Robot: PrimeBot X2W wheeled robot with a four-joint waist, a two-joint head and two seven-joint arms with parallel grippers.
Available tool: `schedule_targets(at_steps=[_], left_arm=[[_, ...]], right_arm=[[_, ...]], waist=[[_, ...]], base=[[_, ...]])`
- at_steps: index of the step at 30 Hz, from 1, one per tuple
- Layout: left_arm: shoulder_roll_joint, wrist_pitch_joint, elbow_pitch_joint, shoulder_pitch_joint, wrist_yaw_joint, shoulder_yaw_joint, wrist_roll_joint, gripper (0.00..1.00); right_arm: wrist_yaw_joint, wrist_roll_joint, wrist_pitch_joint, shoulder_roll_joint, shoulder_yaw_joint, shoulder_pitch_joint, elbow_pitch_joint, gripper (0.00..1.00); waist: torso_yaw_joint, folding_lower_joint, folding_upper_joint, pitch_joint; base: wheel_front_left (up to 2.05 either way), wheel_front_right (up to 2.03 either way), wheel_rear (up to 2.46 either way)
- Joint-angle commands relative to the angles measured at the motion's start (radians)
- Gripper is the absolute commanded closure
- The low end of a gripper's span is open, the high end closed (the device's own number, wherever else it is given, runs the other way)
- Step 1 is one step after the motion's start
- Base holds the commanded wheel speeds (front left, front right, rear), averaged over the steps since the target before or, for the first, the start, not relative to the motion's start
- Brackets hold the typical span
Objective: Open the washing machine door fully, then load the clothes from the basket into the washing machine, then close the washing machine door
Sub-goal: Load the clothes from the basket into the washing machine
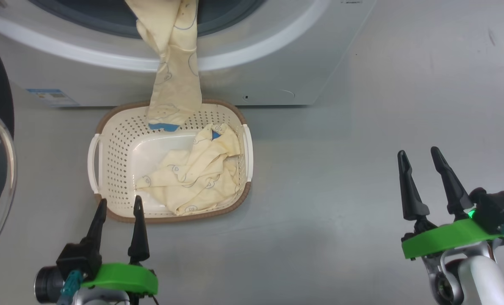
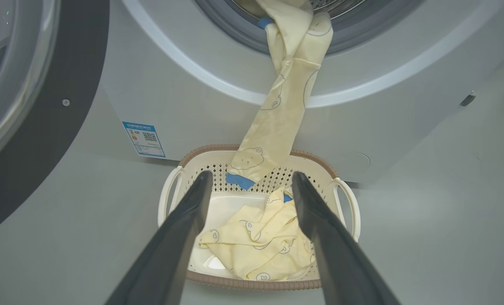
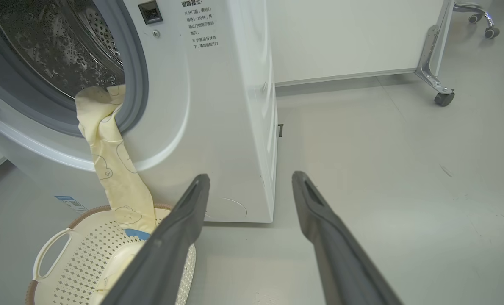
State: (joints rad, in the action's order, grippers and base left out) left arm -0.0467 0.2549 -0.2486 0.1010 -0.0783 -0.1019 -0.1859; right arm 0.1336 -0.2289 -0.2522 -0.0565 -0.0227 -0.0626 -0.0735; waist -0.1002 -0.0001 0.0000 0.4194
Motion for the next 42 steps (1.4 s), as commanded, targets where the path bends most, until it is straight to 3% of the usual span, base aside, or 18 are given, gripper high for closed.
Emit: schedule_targets(at_steps=[1, 13, 18, 29, 42], left_arm=[[-0.006, 0.007, 0.02, 0.008, 0.006, 0.031, 0.013, 0.0], [-0.013, 0.007, -0.1, 0.226, 0.047, 0.034, 0.045, 0.0], [-0.023, 0.007, -0.211, 0.363, 0.06, 0.025, 0.062, 0.0], [-0.06, 0.007, -0.416, 0.603, 0.053, 0.068, 0.055, 0.0], [-0.097, 0.007, -0.507, 0.758, 0.058, 0.079, 0.079, 0.0]], right_arm=[[-0.003, 0.002, -0.01, -0.01, -0.022, -0.001, 0.029, 0.0], [-0.003, -0.006, -0.01, -0.007, -0.04, -0.048, 0.039, 0.0], [-0.003, -0.01, -0.01, -0.004, -0.048, -0.071, 0.039, 0.0], [-0.003, -0.017, -0.01, 0.001, -0.047, -0.115, 0.044, 0.0], [-0.003, -0.016, -0.01, -0.005, -0.049, -0.157, 0.062, 0.0]], waist=[[-0.004, 0.0001, 0.0, 0.005], [-0.06, 0.0001, 0.0, 0.101], [-0.084, 0.0001, 0.0, 0.152], [-0.127, 0.0001, 0.0, 0.243], [-0.147, 0.0001, 0.0, 0.35]], base=[[0.0, 0.0, 0.0], [0.0, 0.0, 0.0], [0.0, 0.0, 0.0], [0.0, 0.0, 0.0], [0.0, 0.0, 0.0]])
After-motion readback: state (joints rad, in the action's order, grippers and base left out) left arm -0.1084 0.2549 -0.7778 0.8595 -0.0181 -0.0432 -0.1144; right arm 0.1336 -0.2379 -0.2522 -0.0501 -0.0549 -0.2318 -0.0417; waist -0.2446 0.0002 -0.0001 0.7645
